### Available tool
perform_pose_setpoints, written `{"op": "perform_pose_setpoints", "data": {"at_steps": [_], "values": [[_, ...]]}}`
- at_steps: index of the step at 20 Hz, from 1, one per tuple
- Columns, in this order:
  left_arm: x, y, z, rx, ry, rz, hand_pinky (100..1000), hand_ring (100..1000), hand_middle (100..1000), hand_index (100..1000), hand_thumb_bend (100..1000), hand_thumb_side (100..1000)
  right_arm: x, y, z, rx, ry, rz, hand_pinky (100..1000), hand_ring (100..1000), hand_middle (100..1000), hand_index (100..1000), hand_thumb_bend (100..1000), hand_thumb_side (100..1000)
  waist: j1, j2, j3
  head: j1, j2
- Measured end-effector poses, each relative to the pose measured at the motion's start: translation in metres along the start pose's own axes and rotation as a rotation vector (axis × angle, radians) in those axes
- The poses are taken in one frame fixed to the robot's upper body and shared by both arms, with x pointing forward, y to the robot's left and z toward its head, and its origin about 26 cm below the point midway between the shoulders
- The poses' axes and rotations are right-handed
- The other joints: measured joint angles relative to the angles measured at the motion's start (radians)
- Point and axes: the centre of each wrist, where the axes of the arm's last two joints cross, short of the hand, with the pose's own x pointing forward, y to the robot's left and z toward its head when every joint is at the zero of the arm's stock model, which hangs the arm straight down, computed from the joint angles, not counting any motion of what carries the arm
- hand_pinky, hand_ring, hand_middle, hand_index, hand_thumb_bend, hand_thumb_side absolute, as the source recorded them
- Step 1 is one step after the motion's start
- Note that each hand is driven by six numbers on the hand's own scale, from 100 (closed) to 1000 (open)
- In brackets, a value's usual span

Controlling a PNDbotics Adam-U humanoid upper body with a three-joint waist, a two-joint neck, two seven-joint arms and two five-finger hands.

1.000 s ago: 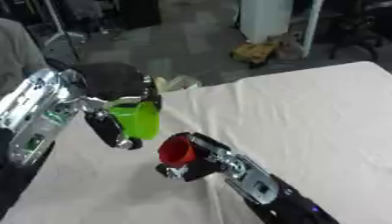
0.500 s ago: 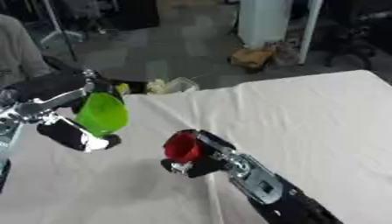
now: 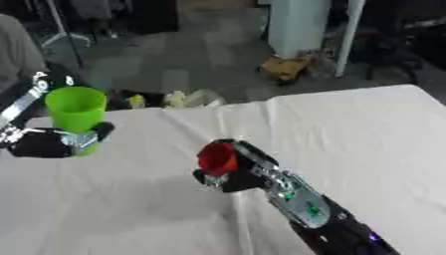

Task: Pour the contents of one cup into another cup.

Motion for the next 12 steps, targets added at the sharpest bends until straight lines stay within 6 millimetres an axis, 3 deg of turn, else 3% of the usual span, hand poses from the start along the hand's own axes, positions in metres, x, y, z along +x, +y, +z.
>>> {"op": "perform_pose_setpoints", "data": {"at_steps": [3, 4, 6, 12], "values": [[-0.008, -0.003, 0.003, 0.069, 0.009, 0.045, 279, 243, 405, 677, 291, 348, 0.002, -0.006, 0.001, -0.032, -0.005, -0.001, 485, 390, 319, 500, 100, 249, -0.002, 0.000, 0.000, 0.002, 0.000], [-0.009, -0.003, 0.003, 0.082, 0.010, 0.051, 334, 275, 423, 682, 309, 399, 0.003, -0.007, 0.002, -0.037, -0.006, 0.001, 487, 394, 323, 503, 100, 259, -0.002, 0.000, -0.001, 0.003, 0.000], [-0.017, -0.005, 0.007, 0.108, 0.034, 0.074, 353, 296, 438, 685, 317, 429, 0.002, -0.011, 0.003, -0.061, -0.009, -0.002, 488, 395, 324, 504, 100, 258, -0.005, 0.000, -0.007, 0.007, 0.000], [-0.054, -0.016, 0.018, 0.201, 0.120, 0.164, 377, 320, 460, 692, 340, 481, 0.001, -0.044, 0.017, -0.242, -0.013, 0.008, 493, 400, 328, 503, 100, 257, -0.010, 0.002, -0.013, 0.016, 0.000]]}}
